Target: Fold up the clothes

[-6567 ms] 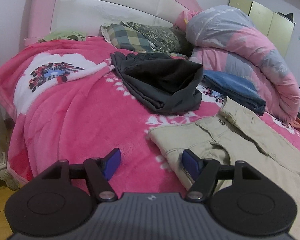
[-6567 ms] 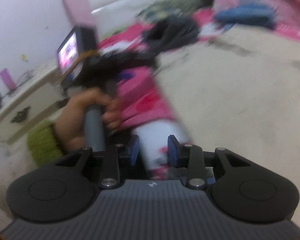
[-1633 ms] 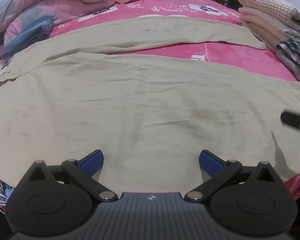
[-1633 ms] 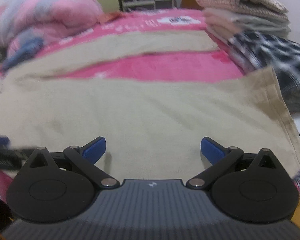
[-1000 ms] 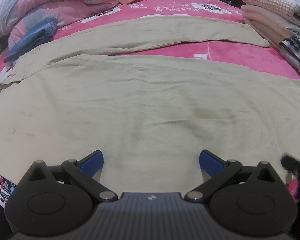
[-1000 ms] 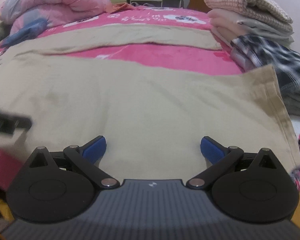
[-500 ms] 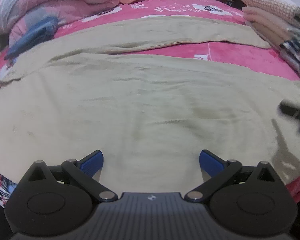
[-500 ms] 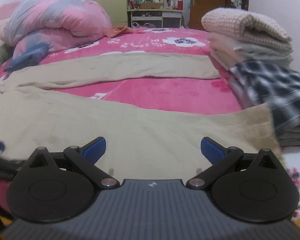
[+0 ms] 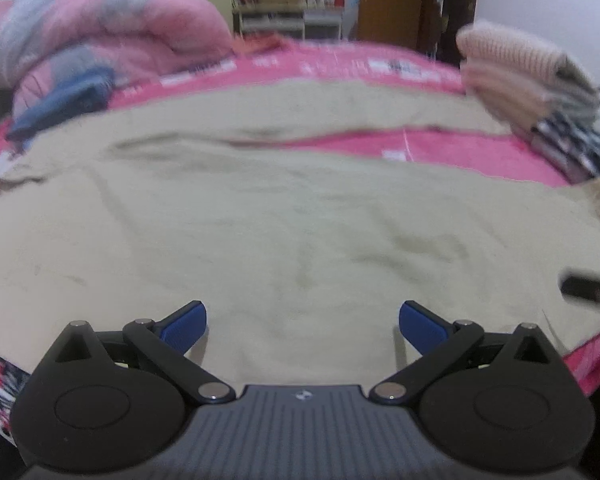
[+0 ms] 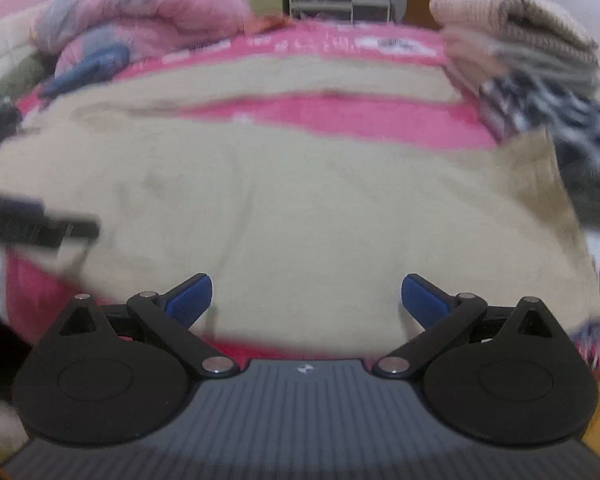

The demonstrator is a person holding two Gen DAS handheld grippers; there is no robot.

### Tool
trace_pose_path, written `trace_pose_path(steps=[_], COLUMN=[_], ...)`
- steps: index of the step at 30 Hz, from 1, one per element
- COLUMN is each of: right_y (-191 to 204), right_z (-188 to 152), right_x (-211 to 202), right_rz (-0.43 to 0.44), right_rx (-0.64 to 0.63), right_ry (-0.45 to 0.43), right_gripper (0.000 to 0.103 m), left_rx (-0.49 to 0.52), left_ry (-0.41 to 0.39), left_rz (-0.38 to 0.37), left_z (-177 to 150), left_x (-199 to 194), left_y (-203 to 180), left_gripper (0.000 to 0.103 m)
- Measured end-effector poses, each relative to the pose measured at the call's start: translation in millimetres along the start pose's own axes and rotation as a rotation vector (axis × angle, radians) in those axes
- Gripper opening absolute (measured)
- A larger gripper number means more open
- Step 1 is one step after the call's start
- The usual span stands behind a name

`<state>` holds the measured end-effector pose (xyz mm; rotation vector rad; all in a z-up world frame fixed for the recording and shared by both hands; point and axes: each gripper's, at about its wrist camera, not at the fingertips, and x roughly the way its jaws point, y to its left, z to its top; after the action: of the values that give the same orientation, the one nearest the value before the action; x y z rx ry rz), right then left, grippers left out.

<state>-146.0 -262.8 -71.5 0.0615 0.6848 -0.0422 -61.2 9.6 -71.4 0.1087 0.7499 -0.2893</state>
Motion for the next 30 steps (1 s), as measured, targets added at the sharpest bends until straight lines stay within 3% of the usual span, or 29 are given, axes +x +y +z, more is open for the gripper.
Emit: trace_pose_path(steps=[3,7,9,12,14,16,19,24,27,30], right_y=[8.9,28.6,37.8,45.2,40.1,39.1,37.8,36.0,35.3,34.8], right_z=[25.6,39.0,33.0,22.4,21.2,20.3,20.0,16.9,16.7,15.8], right_x=[21.1,64.4,78.3,76.2,74.1,73.3,73.5,73.2,73.0,73.3], right_rz=[0.02,0.055,0.048,0.028,0.046,0.052,0.057,0.066,0.07,0.071], right_rx=[-0.013,-0.006,-0.026,-0.067,-0.051,-0.055,-0.06,-0.059,-0.061,-0.062], right_ry=[-0.057,-0.031,-0.012,-0.036,-0.034,-0.034,-0.035,-0.051,-0.053,-0.06], right_gripper=[0.102,0.102,0.102,0.102,0.102,0.102,0.102,0.102,0.102,0.102], left_rx=[-0.011,-0.011,0.004,0.003,-0.036,-0.062,-0.033,-0.069,-0.047,0.017], left_ry=[-0.04,-0.136,-0.151,-0.13,-0.07,-0.068,-0.05,-0.036,-0.1,-0.122], left_rz=[0.032,0.074,0.087,0.092,0.082,0.049,0.104,0.188,0.196,0.168], left_z=[10.4,28.6,35.8,41.6,37.5,25.7,4.0,-20.6,-8.0,26.8], left_x=[1.5,18.9,31.5,50.4,59.9,51.9,26.1,-15.8,-28.4,-1.8], left_y=[15.3,35.2,44.2,60.7,77.7,93.1,106.7,130.4,134.4,128.0], left_gripper=[0.103,0.096,0.071,0.046,0.032,0.031,0.031,0.034,0.036,0.039])
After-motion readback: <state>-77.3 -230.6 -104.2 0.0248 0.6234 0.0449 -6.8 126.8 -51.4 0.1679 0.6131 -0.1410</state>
